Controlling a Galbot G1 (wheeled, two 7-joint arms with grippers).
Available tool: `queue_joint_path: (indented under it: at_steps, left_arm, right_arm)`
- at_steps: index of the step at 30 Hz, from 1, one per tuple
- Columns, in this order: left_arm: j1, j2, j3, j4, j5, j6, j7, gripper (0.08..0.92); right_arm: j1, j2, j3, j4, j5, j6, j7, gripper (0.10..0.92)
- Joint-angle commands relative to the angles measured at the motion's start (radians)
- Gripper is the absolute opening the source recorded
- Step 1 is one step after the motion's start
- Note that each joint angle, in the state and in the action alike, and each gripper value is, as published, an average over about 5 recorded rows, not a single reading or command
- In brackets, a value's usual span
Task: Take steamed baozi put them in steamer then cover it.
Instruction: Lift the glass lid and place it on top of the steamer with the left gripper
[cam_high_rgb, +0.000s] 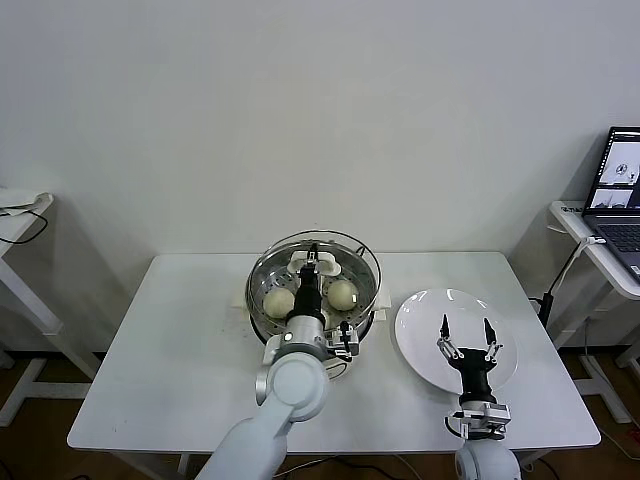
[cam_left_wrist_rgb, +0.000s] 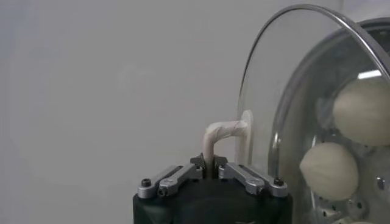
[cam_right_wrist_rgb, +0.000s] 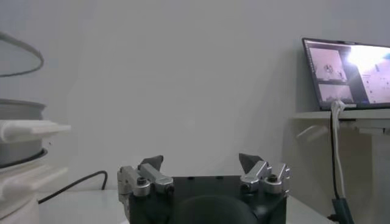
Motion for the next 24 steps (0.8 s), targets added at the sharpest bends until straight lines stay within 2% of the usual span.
queue_joint_path:
  at_steps: [1,24]
  left_arm:
    - [-0.004,-0.023,0.003,0.056,0.071,-0.002,0.013,0.195]
    - [0.004,-0.030,-0.009,0.076,0.093,-0.010,0.014,0.195]
  right_arm:
    - [0.002,0.000,-0.001,0.000,-0.001,-0.001,0.001,0.823]
    - [0.009,-0.005,-0.001,-0.006,0.002,-0.001,0.000,0.823]
